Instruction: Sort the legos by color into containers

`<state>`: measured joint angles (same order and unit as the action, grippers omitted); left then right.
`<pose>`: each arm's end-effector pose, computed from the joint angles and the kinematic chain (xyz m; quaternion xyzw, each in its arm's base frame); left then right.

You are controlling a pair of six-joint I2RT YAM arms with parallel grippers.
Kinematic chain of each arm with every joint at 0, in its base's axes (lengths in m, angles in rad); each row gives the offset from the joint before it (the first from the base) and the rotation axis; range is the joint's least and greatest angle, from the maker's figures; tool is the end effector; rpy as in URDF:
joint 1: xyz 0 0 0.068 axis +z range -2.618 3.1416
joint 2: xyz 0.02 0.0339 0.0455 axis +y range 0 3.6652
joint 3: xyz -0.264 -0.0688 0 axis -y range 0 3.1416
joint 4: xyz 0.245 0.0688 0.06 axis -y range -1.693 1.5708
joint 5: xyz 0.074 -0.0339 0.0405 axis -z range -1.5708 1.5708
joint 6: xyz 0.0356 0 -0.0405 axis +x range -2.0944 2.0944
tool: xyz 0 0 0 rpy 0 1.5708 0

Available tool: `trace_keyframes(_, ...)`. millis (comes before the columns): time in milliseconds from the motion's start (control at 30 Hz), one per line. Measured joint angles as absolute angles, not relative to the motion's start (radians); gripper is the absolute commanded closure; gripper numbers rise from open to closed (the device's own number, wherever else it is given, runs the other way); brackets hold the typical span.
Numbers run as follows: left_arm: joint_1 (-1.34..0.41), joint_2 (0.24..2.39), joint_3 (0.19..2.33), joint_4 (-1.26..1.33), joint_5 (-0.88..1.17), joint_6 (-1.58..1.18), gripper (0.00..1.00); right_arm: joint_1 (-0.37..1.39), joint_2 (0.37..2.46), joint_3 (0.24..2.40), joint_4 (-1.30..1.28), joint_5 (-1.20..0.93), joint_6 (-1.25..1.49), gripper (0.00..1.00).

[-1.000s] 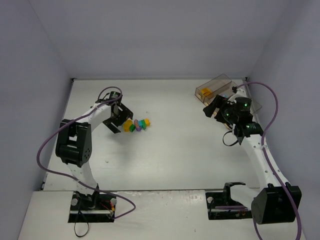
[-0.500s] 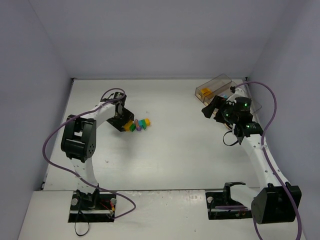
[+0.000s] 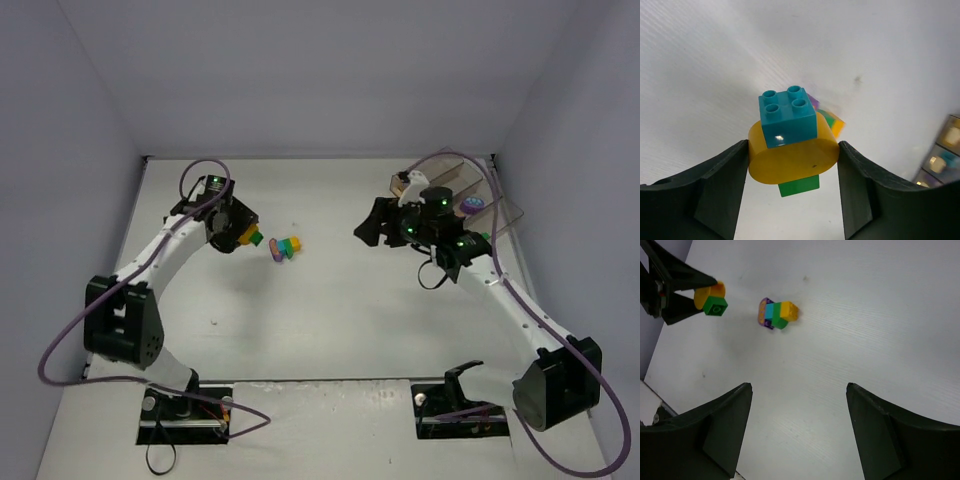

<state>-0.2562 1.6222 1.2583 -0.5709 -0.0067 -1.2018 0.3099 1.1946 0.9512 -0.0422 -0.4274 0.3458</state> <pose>0.3376 -0.0882 0.2579 -0.4335 0.8452 -0.2059 0.2353 0.2596 0.0986 0.3282 -0.1130 0.7845 0.3493 0.4998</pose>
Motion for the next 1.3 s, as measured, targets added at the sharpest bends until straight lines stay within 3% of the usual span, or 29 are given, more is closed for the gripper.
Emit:
trace_keyframes(367, -0.289, 1.359, 1.175, -0.502, 0.081, -1.239, 1.00, 0.664, 1.396, 1.111, 0.142, -0.409, 0.331, 0.32)
trace_keyframes(733, -0.327, 1.193, 1.071, -0.320, 0.134, -1.261, 1.00, 0.704, 1.599, 1.249, 0.252, -0.412, 0.339, 0.28)
trace_keyframes(1300, -0.346, 1.153, 1.004, -0.162, 0.142, -1.259, 1.00, 0.722, 1.635, 1.299, 0.321, -0.477, 0.382, 0.35)
